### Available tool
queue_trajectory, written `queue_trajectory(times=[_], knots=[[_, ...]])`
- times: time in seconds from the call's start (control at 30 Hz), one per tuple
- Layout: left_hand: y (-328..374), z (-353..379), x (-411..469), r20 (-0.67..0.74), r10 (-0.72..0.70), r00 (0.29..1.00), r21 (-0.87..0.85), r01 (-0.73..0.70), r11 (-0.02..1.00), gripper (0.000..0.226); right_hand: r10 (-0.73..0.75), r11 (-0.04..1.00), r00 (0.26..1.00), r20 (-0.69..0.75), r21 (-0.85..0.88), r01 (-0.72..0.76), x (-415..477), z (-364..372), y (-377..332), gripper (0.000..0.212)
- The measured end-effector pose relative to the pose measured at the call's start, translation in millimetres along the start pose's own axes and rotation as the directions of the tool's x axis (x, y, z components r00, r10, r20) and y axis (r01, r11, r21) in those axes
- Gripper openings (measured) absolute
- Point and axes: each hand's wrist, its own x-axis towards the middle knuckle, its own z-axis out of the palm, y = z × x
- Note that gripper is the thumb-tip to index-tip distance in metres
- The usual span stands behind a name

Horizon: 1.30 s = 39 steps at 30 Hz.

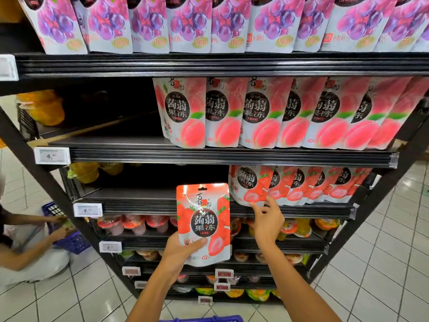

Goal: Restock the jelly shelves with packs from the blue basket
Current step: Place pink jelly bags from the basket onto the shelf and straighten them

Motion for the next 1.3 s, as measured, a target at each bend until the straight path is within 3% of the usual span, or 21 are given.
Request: queue_trajectory(times=[0.1,0.37,0.47,0.7,0.97,1.03,1.07,1.17,1.23,1.3], knots=[[0,1,-1,0.001,-0.007,1.000,0.000,0.007,1.000,0.054,0.013,1.000,0.999,0.030,0.015,-0.014,1,2,-1,0.043],[4,1,0,-0.018,-0.009,1.000,0.016,0.009,1.000,0.057,-0.095,0.995,0.994,0.047,0.034,0.094,6,5,0,0.014],[6,1,3,-0.022,-0.009,1.000,0.024,0.009,1.000,0.054,-0.036,0.999,0.999,-0.034,0.036,0.037,8,3,1,0.016],[9,1,9,0.014,-0.018,1.000,0.037,0.018,0.999,0.055,0.065,0.995,0.996,-0.064,0.083,-0.059,15,-1,5,0.017],[10,3,16,0.051,-0.023,0.998,0.041,0.021,0.999,0.058,0.057,0.987,0.996,-0.071,0.152,-0.046,3,-8,1,0.010],[12,3,18,0.063,-0.019,0.998,0.046,0.016,0.999,0.057,0.029,0.973,0.999,0.044,0.230,-0.038,-7,-13,-3,0.010],[13,4,18,0.065,-0.012,0.998,0.051,0.009,0.999,0.058,0.036,0.953,0.983,0.179,0.290,-0.087,-12,-15,-6,0.014],[19,6,22,0.067,0.006,0.998,0.047,-0.010,0.999,0.059,0.024,0.883,0.770,0.637,0.348,-0.315,-27,-17,-21,0.018],[23,8,25,0.097,0.022,0.995,0.027,-0.024,0.999,0.057,-0.004,0.889,0.710,0.705,0.328,-0.321,-36,-15,-27,0.016],[29,10,27,0.101,0.028,0.994,0.036,-0.032,0.999,0.056,-0.016,0.888,0.750,0.661,0.355,-0.294,-41,-12,-31,0.012]])
